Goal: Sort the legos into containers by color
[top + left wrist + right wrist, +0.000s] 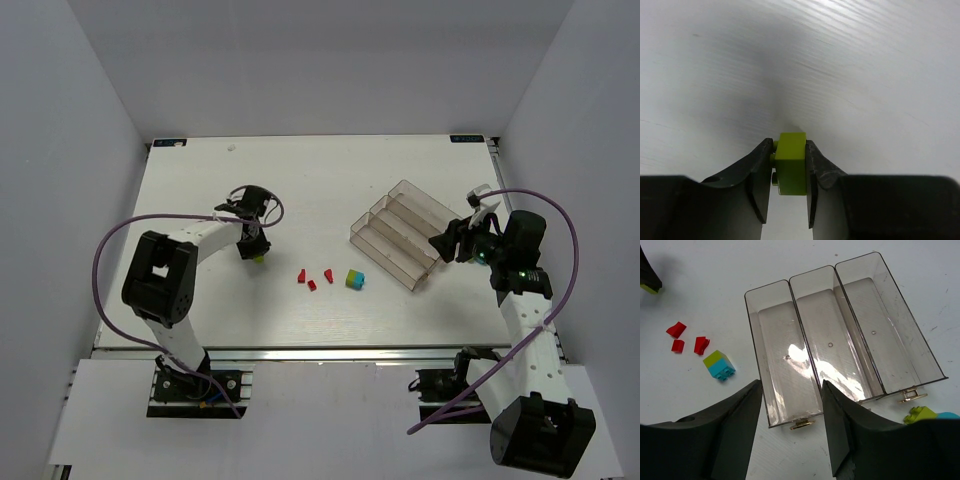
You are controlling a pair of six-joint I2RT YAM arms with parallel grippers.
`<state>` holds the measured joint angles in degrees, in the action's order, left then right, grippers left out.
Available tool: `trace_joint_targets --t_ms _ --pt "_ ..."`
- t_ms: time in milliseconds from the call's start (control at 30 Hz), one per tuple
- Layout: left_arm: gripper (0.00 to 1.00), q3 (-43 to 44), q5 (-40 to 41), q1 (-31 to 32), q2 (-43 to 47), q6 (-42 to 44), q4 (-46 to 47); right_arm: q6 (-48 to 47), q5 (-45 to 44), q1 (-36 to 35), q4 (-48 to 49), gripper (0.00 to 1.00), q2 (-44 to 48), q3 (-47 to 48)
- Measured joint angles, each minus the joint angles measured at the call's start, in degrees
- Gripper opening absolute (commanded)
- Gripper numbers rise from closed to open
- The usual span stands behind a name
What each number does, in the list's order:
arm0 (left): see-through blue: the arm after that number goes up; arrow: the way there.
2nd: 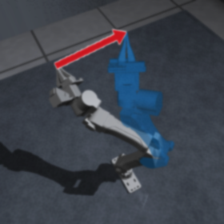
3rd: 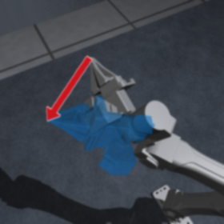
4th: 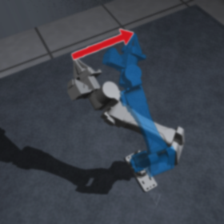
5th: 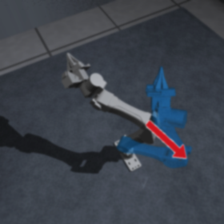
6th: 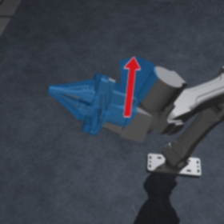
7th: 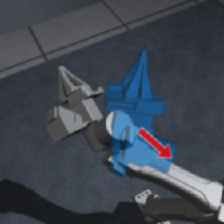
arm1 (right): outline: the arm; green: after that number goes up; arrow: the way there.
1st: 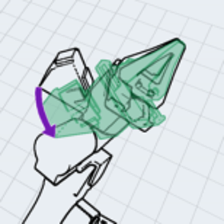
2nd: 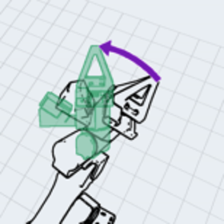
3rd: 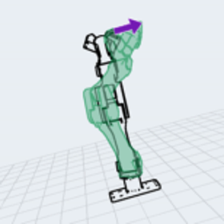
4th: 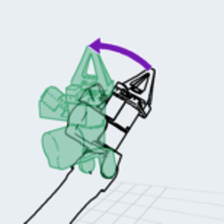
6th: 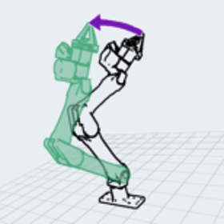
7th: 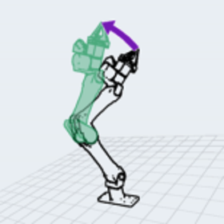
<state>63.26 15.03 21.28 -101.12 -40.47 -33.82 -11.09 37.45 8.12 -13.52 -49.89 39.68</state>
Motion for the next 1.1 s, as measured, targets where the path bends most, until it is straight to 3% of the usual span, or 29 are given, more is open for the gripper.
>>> trace_joint_targets --t_ms 200,367,567,767,867,933,967,1067,1100 --pt "0.0 3.5 -14.51 3.34 4.09 8.09 3.74 -0.09 0.22 -0.02 0.0 0.52 0.02 0.0" --pt "0.0 18.51 -28.15 8.63 -0.52 13.44 8.0 -0.24 0.13 -0.07 0.02 0.51 0.02 0.0" --pt "0.0 37.9 -33.46 14.16 -15.56 13.38 7.58 -0.39 -0.7 -0.11 0.07 0.51 0.02 0.0" --pt "0.02 41.94 -33.57 18.47 -23.91 10.51 4.2 -0.5 -1.31 -0.17 0.07 0.51 0.02 0.0" --pt "0.14 43.74 -33.27 20.24 -25.55 9.79 3.13 -0.5 -1.31 -0.26 0.07 0.51 0.02 0.0" --pt "0.34 45.18 -32.92 21.09 -25.94 9.46 2.78 -0.52 -1.29 -0.26 0.07 0.51 0.02 0.0" --pt "0.49 45.77 -32.65 21.55 -25.99 9.38 2.75 -0.55 -1.31 -0.26 0.07 0.51 0.02 0.0" --pt "0.7 47.3 -31.85 22.53 -26.01 9.44 2.43 -0.7 -1.29 -0.28 0.07 0.52 0.02 0.0" --pt "0.71 47.76 -31.54 22.8 -26.01 9.4 2.4 -0.76 -1.27 -0.26 0.07 0.53 0.02 0.0"
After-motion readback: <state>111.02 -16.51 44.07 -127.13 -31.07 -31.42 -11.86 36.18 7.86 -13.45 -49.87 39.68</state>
